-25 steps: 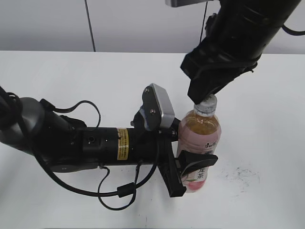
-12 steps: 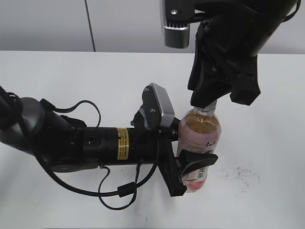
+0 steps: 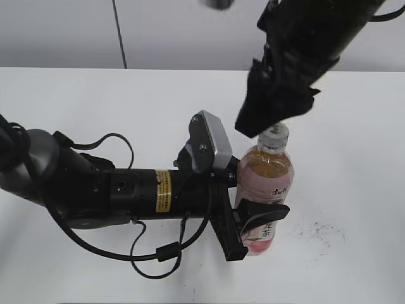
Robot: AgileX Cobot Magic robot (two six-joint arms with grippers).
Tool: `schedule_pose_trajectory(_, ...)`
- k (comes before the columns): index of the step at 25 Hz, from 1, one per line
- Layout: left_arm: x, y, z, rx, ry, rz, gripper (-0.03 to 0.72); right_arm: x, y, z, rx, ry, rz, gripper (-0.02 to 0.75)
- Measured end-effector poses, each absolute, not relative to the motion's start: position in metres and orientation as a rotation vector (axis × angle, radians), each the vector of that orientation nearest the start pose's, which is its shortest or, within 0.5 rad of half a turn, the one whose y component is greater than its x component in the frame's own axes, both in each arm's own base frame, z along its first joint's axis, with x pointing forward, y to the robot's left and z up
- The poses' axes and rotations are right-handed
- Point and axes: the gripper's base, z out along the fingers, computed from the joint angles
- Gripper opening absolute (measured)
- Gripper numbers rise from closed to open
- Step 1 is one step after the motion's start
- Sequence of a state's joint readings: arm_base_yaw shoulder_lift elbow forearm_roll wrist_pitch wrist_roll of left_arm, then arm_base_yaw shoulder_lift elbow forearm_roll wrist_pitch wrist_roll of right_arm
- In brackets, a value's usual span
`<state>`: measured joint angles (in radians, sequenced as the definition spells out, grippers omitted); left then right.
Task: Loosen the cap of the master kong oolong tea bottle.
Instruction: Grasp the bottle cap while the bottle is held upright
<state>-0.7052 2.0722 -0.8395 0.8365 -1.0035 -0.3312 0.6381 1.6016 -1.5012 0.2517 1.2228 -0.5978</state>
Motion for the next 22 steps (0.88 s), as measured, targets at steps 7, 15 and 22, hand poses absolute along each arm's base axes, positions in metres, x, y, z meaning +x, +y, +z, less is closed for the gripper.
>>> schedule_pose_trajectory(7, 0.237, -0.277, 0.109, 1.256, 1.49, -0.976, 0.384, 0.256, 0.208, 0.343, -0.632, 2.782, 0.418, 0.545)
schedule_pose_trajectory(15, 0.237, -0.277, 0.109, 1.256, 1.49, -0.976, 0.384, 0.252, 0.203, 0.317, -0.439, 2.921, 0.374, 0.545)
schedule_pose_trajectory(22, 0.237, -0.277, 0.109, 1.256, 1.49, -0.976, 0.384, 0.251, 0.202, 0.306, -0.436, 2.959, 0.346, 0.441)
